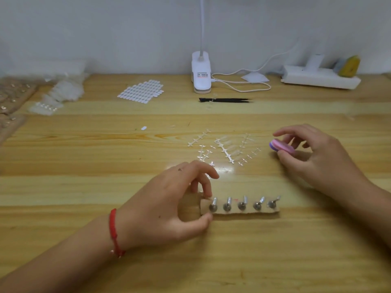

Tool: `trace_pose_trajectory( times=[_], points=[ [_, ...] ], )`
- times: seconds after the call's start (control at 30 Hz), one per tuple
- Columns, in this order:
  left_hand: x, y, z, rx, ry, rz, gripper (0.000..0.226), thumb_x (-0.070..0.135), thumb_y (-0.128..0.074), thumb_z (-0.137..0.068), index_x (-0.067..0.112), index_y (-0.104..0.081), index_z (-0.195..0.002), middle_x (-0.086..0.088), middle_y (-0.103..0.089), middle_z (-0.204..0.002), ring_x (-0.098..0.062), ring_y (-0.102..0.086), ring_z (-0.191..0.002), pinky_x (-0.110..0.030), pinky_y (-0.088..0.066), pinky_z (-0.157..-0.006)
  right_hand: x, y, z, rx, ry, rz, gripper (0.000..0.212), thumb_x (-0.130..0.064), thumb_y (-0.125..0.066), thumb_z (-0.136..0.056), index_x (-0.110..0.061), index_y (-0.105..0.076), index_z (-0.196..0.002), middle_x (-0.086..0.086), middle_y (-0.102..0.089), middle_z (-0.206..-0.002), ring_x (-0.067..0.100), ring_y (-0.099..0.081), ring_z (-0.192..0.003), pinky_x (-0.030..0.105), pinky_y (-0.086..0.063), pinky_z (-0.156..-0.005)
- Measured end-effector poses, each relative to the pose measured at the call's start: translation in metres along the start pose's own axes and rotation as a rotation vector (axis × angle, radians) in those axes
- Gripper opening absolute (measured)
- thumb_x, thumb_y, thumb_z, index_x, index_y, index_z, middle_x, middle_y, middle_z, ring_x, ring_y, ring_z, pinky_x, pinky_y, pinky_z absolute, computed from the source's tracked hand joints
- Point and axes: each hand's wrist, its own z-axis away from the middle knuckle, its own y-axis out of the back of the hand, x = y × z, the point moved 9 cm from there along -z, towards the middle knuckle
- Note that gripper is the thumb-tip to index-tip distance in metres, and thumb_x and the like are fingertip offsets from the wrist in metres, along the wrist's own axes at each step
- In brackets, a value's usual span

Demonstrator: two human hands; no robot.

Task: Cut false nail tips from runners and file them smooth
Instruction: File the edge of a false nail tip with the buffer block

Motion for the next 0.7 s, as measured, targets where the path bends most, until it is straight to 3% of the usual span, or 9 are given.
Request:
trace_pose_trajectory(
  times=[0.1,0.2,0.27,0.33,0.4,0.53,0.6,0.7],
  points=[
    [-0.010,0.015,0.000,0.090,0.050,0.066,0.038,0.034,-0.062,-0.077,0.027,-0.051,-0.112,0.015,-0.059,-0.096,-0.011,-0.056,-0.090,-0.014,-0.039,-0.077,0.009,-0.001,-0.001,0.028,-0.030,0.080,0.032,-0.003,-0.070,-0.078,-0.022,-0.067,-0.104,-0.002,-0.061,-0.090,0.018,-0.057,-0.081,0.032,-0.043,-0.076],
    [-0.028,0.028,-0.004,0.166,0.152,0.079,0.025,0.028,-0.062,-0.079,0.028,-0.057,-0.104,0.013,-0.062,-0.091,-0.013,-0.057,-0.090,-0.017,-0.043,-0.074,0.012,-0.005,0.001,0.030,-0.029,0.068,0.032,0.000,-0.069,-0.077,-0.019,-0.068,-0.103,0.000,-0.060,-0.088,0.019,-0.053,-0.081,0.028,-0.038,-0.076],
    [-0.038,0.032,-0.014,0.171,0.192,0.056,0.022,0.023,-0.065,-0.080,0.028,-0.059,-0.101,0.013,-0.061,-0.093,-0.012,-0.055,-0.093,-0.012,-0.042,-0.073,0.010,-0.007,0.000,0.036,-0.012,0.081,0.033,0.002,-0.069,-0.076,-0.016,-0.068,-0.104,0.001,-0.060,-0.088,0.019,-0.051,-0.081,0.025,-0.034,-0.077],
    [-0.045,0.032,-0.032,0.128,0.219,-0.033,0.024,0.033,-0.063,-0.082,0.033,-0.059,-0.106,0.012,-0.057,-0.099,-0.005,-0.050,-0.097,-0.009,-0.037,-0.078,0.011,-0.008,0.000,0.032,-0.017,0.076,0.035,0.000,-0.070,-0.077,-0.016,-0.067,-0.108,0.001,-0.059,-0.089,0.018,-0.050,-0.080,0.025,-0.034,-0.078],
    [-0.051,0.026,-0.056,0.074,0.251,-0.121,0.034,0.041,-0.056,-0.087,0.036,-0.055,-0.121,0.012,-0.052,-0.107,-0.006,-0.044,-0.105,-0.017,-0.036,-0.087,0.015,-0.007,0.000,0.029,-0.038,0.039,0.038,-0.006,-0.071,-0.078,-0.021,-0.064,-0.112,-0.002,-0.058,-0.091,0.013,-0.052,-0.081,0.025,-0.034,-0.077],
    [-0.060,0.002,-0.097,-0.044,0.271,-0.340,0.044,0.031,-0.043,-0.097,0.032,-0.039,-0.140,-0.002,-0.045,-0.127,-0.019,-0.033,-0.122,-0.032,-0.030,-0.103,0.023,-0.004,0.001,0.055,-0.086,-0.070,0.038,-0.014,-0.071,-0.082,-0.031,-0.058,-0.114,-0.004,-0.058,-0.094,0.004,-0.055,-0.087,0.021,-0.040,-0.075],
    [-0.063,-0.010,-0.106,-0.128,0.245,-0.441,0.041,0.031,-0.042,-0.097,0.034,-0.041,-0.138,-0.003,-0.043,-0.127,-0.021,-0.033,-0.119,-0.032,-0.029,-0.101,0.027,-0.003,0.001,0.060,-0.112,-0.111,0.038,-0.017,-0.071,-0.084,-0.033,-0.056,-0.115,-0.005,-0.059,-0.095,0.004,-0.055,-0.086,0.009,-0.039,-0.074],
    [-0.060,-0.010,-0.110,-0.117,0.176,-0.488,0.031,0.031,-0.047,-0.095,0.035,-0.054,-0.125,0.002,-0.048,-0.116,-0.018,-0.039,-0.110,-0.030,-0.032,-0.095,0.030,-0.005,0.001,0.047,-0.128,-0.132,0.038,-0.020,-0.071,-0.085,-0.033,-0.055,-0.116,-0.006,-0.059,-0.094,0.005,-0.055,-0.086,0.006,-0.038,-0.072]
  ],
)
